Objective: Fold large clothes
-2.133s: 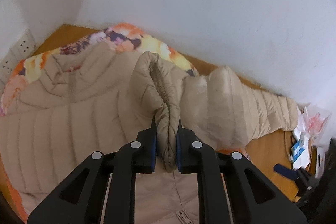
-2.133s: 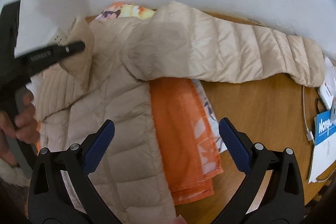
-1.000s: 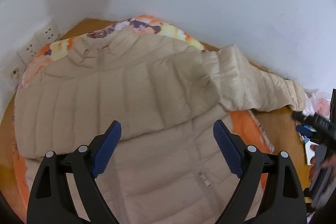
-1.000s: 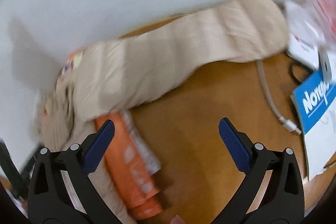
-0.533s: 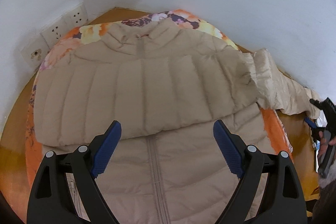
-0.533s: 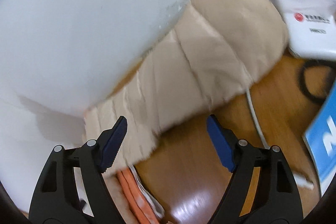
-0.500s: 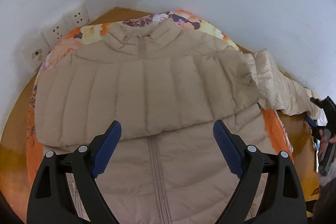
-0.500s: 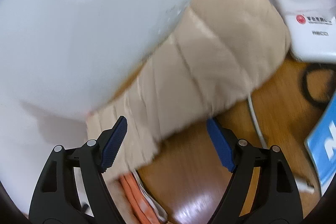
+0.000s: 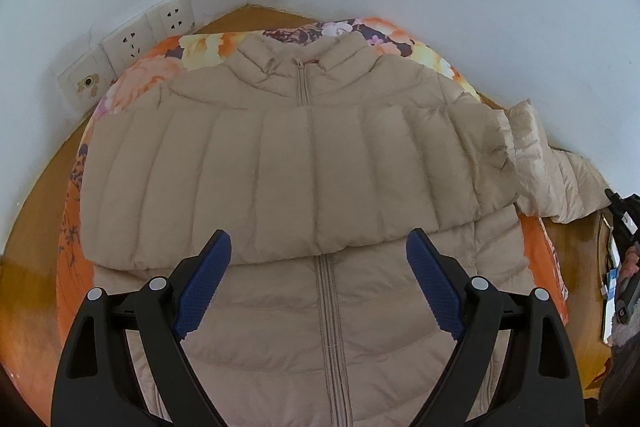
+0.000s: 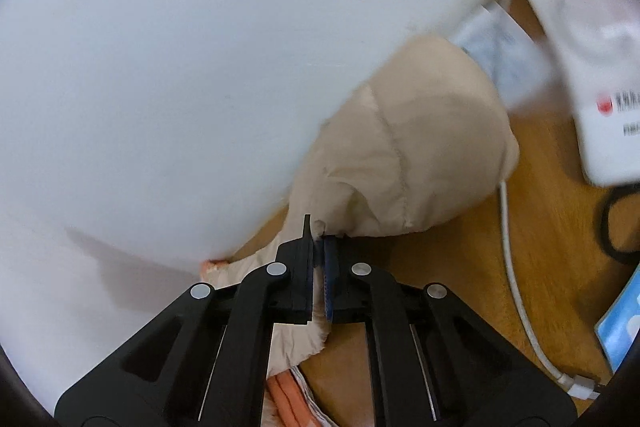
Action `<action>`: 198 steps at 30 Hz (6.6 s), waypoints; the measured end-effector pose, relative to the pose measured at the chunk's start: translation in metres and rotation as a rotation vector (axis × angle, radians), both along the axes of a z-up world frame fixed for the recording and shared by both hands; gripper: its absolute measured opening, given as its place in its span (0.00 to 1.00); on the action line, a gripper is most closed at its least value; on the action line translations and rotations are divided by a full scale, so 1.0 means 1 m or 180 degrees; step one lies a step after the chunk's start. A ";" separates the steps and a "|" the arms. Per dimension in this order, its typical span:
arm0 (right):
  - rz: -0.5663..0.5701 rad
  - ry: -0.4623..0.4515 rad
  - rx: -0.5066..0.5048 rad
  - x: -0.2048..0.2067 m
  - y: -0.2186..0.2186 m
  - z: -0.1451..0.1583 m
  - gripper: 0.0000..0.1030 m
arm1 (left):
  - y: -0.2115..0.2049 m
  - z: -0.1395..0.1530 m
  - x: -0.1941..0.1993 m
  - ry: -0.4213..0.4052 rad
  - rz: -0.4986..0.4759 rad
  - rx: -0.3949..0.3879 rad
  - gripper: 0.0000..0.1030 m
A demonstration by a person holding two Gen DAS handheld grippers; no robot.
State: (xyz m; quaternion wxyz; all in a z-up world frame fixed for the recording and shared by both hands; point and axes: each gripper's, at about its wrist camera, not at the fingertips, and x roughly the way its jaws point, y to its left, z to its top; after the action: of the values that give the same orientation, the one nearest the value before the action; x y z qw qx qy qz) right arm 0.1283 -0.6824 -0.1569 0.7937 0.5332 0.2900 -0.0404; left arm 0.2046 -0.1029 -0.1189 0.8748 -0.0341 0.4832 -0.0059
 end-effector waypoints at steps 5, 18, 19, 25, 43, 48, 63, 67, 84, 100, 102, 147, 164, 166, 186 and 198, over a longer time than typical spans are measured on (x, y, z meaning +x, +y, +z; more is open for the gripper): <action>0.0203 -0.0010 -0.0322 0.012 0.024 0.021 0.04 | 0.001 0.006 -0.001 -0.0057 0.0016 -0.0008 0.83; 0.1217 -0.0786 -0.1323 0.063 0.163 0.135 0.04 | 0.054 0.032 -0.015 -0.0235 0.0412 -0.0026 0.83; 0.1314 -0.0846 -0.1320 0.068 0.176 0.140 0.04 | 0.061 0.032 -0.017 -0.0230 0.0466 -0.0017 0.83; 0.1822 -0.1249 -0.1319 0.087 0.270 0.171 0.04 | 0.099 0.032 -0.037 -0.0228 0.0656 -0.0027 0.83; 0.3297 -0.1124 -0.2754 0.113 0.530 0.066 0.05 | 0.178 0.018 -0.085 -0.0119 0.0868 0.0029 0.83; 0.3535 -0.0578 -0.2762 0.110 0.591 -0.022 0.07 | 0.190 0.006 -0.087 -0.0038 0.0869 0.0062 0.83; 0.3577 -0.0607 -0.2883 0.058 0.585 0.040 0.74 | 0.173 -0.009 -0.055 -0.0023 0.0685 -0.0031 0.83; 0.3500 -0.0267 -0.3251 0.060 0.585 0.047 0.92 | 0.173 -0.010 -0.050 -0.0024 0.0671 -0.0088 0.83; 0.2656 0.0137 -0.1458 0.135 0.468 0.035 0.62 | 0.169 -0.002 -0.043 -0.0058 0.0621 -0.0028 0.83; 0.3760 -0.0415 -0.1317 0.115 0.600 0.046 0.04 | 0.212 -0.006 -0.066 -0.0012 0.0877 0.0015 0.83; 0.3885 -0.0363 -0.1332 0.109 0.620 0.041 0.05 | 0.212 -0.006 -0.069 -0.0023 0.0874 0.0030 0.83; 0.2465 0.0478 -0.1497 -0.104 0.329 -0.020 0.39 | 0.192 -0.082 -0.205 0.0693 -0.0006 -0.1912 0.85; 0.2478 0.0278 -0.1268 -0.130 0.259 -0.025 0.52 | 0.157 -0.086 -0.272 0.0438 0.0393 -0.1897 0.75; 0.2352 0.0344 -0.1169 -0.129 0.254 -0.030 0.52 | 0.163 -0.086 -0.274 0.0404 0.0379 -0.1896 0.73; 0.2289 -0.0144 0.0099 -0.119 0.251 -0.044 0.09 | 0.171 -0.050 -0.273 0.0195 0.0424 -0.1986 0.14; 0.2333 -0.0609 0.0231 -0.081 0.262 0.024 0.09 | 0.168 0.016 -0.256 -0.0255 0.0423 -0.2234 0.12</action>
State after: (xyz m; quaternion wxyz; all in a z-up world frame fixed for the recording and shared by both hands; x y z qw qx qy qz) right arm 0.0469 -0.4207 -0.1334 0.7596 0.4232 0.3873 0.3064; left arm -0.0517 0.0655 -0.1026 0.8266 -0.3635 0.4138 -0.1159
